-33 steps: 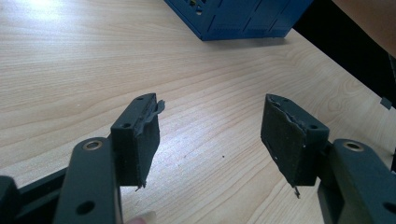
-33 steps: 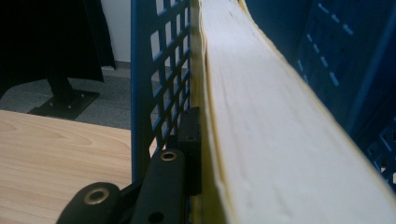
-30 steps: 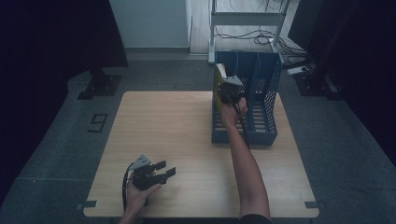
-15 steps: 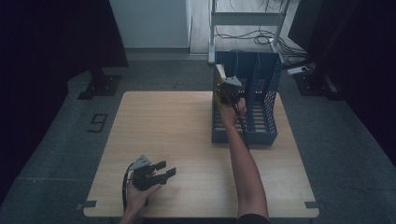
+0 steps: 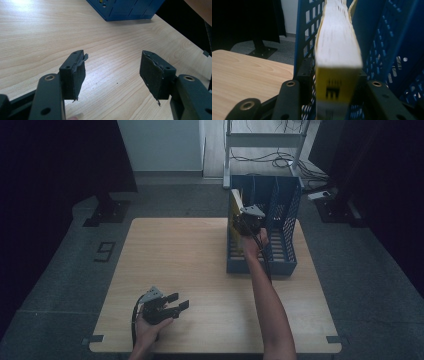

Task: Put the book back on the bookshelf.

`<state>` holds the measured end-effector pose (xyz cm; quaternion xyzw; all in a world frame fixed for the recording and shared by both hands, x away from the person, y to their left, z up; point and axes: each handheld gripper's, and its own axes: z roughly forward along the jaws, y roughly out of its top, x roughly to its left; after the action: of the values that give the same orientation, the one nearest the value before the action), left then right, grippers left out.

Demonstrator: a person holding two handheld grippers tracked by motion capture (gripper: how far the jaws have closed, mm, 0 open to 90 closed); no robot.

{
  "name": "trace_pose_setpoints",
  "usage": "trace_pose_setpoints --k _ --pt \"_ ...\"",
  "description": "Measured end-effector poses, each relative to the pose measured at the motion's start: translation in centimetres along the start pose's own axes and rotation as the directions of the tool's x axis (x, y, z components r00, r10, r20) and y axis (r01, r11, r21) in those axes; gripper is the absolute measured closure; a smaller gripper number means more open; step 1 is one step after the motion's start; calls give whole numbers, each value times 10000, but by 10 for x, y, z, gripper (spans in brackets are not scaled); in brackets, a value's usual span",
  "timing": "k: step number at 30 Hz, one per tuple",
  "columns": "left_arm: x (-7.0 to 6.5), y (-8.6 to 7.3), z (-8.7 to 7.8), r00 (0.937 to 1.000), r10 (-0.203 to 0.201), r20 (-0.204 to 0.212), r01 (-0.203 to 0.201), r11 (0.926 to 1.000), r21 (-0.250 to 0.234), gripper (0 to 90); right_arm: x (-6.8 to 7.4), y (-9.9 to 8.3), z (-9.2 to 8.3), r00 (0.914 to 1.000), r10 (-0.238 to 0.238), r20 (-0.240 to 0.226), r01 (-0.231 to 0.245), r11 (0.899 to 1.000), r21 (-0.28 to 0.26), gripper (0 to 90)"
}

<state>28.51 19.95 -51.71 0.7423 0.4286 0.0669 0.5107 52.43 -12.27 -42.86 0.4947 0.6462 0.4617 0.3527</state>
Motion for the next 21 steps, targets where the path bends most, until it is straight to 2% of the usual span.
trace_pose_setpoints --k 7,16,21 --pt "-3 0 0 9999 106 -13 -106 9999 56 372 -1 -6 -15 9997 -16 -256 14 10000 -62 579" --pt "-5 -1 2 9999 158 -17 -158 9998 138 372 -1 -15 -22 9991 85 -422 -86 10000 -25 573" --pt "-5 -1 3 9998 183 -20 -182 9996 196 371 0 -17 -22 9993 159 -348 -154 9998 157 627"
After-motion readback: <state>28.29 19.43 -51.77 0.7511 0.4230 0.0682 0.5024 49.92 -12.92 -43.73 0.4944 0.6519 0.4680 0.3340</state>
